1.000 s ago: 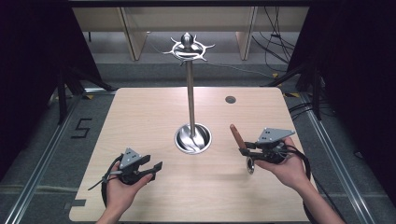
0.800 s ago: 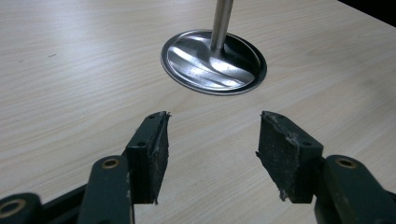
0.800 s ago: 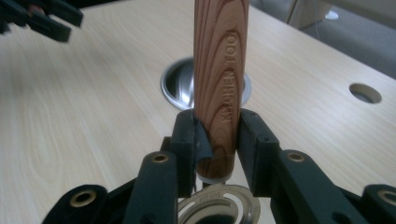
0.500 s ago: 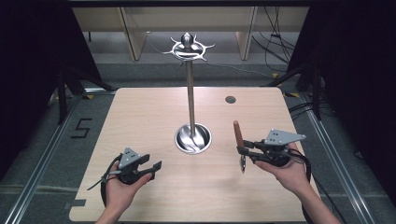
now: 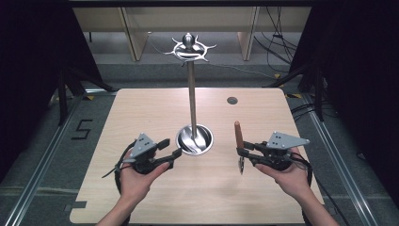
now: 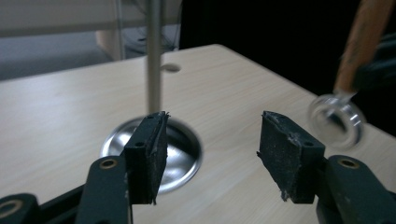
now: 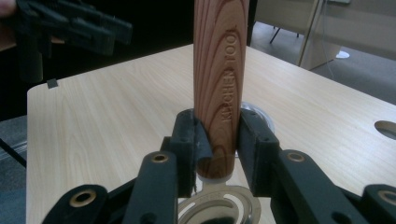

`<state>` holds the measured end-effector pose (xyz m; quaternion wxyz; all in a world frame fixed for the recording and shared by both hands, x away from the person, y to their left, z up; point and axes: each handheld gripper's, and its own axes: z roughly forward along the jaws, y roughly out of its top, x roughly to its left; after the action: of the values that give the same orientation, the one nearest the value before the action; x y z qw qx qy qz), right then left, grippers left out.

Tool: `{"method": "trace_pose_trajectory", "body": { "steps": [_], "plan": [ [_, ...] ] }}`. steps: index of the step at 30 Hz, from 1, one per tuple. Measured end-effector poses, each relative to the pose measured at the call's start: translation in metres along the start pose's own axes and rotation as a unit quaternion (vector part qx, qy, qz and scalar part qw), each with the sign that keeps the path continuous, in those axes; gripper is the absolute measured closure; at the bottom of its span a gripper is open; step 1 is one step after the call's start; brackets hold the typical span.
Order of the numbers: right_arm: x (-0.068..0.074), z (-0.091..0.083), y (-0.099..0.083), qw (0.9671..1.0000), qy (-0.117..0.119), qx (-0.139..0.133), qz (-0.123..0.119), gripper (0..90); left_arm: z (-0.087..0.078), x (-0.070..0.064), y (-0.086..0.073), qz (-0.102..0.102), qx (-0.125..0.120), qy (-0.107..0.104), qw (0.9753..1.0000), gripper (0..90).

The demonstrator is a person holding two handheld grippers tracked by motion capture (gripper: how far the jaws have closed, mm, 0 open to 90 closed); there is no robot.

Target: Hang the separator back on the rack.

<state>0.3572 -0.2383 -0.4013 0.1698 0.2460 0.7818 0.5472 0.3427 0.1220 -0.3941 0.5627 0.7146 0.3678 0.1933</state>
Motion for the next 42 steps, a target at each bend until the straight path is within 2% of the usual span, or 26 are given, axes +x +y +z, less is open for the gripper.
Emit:
{"method": "trace_pose_trajectory", "body": {
  "steps": [1, 2, 4, 5, 7, 8, 9, 10, 12, 15, 16, 18, 19, 21, 24, 26, 28, 30, 31, 34, 35, 36, 37, 39, 41, 42],
  "plan": [
    [0.002, -0.001, 0.001, 0.9999, 0.011, 0.008, 0.009, 70.3, 0.008, -0.012, 0.012, 0.004, -0.011, -0.019, 0.9998, 41.5],
    [0.002, -0.001, 0.001, 0.9999, 0.007, 0.009, 0.007, 70.2, 0.008, -0.012, 0.012, 0.004, -0.011, -0.019, 0.9998, 41.7],
    [0.003, 0.000, 0.001, 1.0000, 0.000, 0.001, 0.005, 70.2, 0.019, -0.027, 0.024, 0.007, -0.016, -0.039, 0.9991, 42.1],
    [0.003, -0.001, 0.002, 0.9999, 0.008, 0.007, 0.007, 70.3, 0.024, -0.034, 0.028, 0.002, -0.013, -0.048, 0.9988, 43.1],
    [0.005, 0.000, 0.000, 0.9997, 0.009, 0.004, 0.024, 70.3, 0.034, -0.047, 0.034, 0.010, -0.011, -0.064, 0.9979, 43.7],
    [0.005, 0.001, 0.000, 0.9998, 0.008, -0.001, 0.017, 70.3, 0.039, -0.052, 0.036, 0.012, -0.011, -0.070, 0.9974, 44.0],
    [0.005, 0.000, 0.000, 0.9998, 0.004, 0.009, 0.016, 70.2, 0.044, -0.058, 0.038, 0.011, -0.009, -0.077, 0.9969, 44.1],
    [0.006, 0.001, -0.001, 0.9999, -0.002, 0.003, 0.017, 70.2, 0.048, -0.063, 0.039, -0.005, -0.008, -0.084, 0.9964, 44.3],
    [0.007, 0.002, -0.001, 0.9999, 0.000, 0.000, 0.016, 70.2, 0.056, -0.072, 0.041, -0.017, -0.004, -0.098, 0.9950, 45.7],
    [0.007, 0.003, -0.001, 0.9999, -0.003, -0.001, 0.015, 70.2, 0.067, -0.082, 0.042, -0.019, 0.001, -0.103, 0.9945, 46.7],
    [0.008, 0.002, 0.000, 0.9998, -0.004, 0.008, 0.018, 70.2, 0.070, -0.083, 0.042, -0.019, 0.002, -0.104, 0.9944, 47.5],
    [0.009, 0.003, -0.001, 0.9998, -0.010, -0.001, 0.019, 70.2, 0.076, -0.087, 0.042, -0.020, 0.003, -0.106, 0.9942, 49.5],
    [0.009, 0.003, -0.001, 0.9998, -0.004, 0.007, 0.017, 70.2, 0.078, -0.088, 0.042, -0.019, 0.004, -0.104, 0.9943, 50.6],
    [0.009, 0.004, -0.001, 0.9999, -0.003, 0.006, 0.015, 70.2, 0.081, -0.089, 0.041, -0.019, 0.006, -0.103, 0.9945, 53.2],
    [0.010, 0.005, -0.001, 0.9999, -0.010, 0.001, 0.012, 70.2, 0.086, -0.090, 0.039, -0.026, 0.003, -0.102, 0.9944, 56.1],
    [0.011, 0.006, -0.001, 0.9998, -0.020, -0.002, 0.005, 70.3, 0.088, -0.092, 0.039, -0.024, -0.001, -0.101, 0.9946, 61.6],
    [0.011, 0.007, -0.001, 0.9997, -0.022, -0.006, 0.004, 70.2, 0.088, -0.093, 0.039, -0.021, -0.003, -0.099, 0.9949, 63.2],
    [0.013, 0.007, -0.001, 0.9998, -0.018, 0.003, 0.003, 70.2, 0.090, -0.092, 0.039, -0.019, -0.002, -0.095, 0.9953, 66.1],
    [0.014, 0.008, -0.001, 0.9998, -0.020, -0.002, -0.003, 70.2, 0.090, -0.092, 0.039, -0.020, -0.001, -0.093, 0.9954, 69.2],
    [0.016, 0.007, -0.001, 0.9997, -0.026, 0.001, 0.002, 70.2, 0.091, -0.091, 0.039, -0.023, -0.004, -0.096, 0.9951, 71.0],
    [0.016, 0.009, -0.002, 0.9995, -0.031, -0.008, 0.000, 70.1, 0.090, -0.092, 0.040, -0.019, -0.002, -0.096, 0.9952, 71.0],
    [0.016, 0.007, -0.001, 0.9996, -0.029, 0.000, -0.003, 70.0, 0.090, -0.092, 0.040, -0.015, -0.004, -0.097, 0.9951, 71.2],
    [0.017, 0.008, -0.001, 0.9996, -0.027, -0.001, -0.006, 69.0, 0.089, -0.090, 0.042, -0.008, 0.000, -0.103, 0.9946, 71.4],
    [0.017, 0.008, 0.000, 0.9996, -0.026, -0.001, -0.006, 66.5, 0.088, -0.089, 0.043, -0.011, 0.002, -0.101, 0.9949, 71.4],
    [0.018, 0.009, 0.000, 0.9995, -0.027, 0.010, -0.014, 56.2, 0.086, -0.086, 0.046, -0.003, 0.000, -0.099, 0.9951, 71.4],
    [0.018, 0.009, 0.000, 0.9988, -0.040, 0.009, -0.026, 54.5, 0.085, -0.084, 0.047, 0.001, -0.002, -0.097, 0.9953, 71.4]
  ]
}}
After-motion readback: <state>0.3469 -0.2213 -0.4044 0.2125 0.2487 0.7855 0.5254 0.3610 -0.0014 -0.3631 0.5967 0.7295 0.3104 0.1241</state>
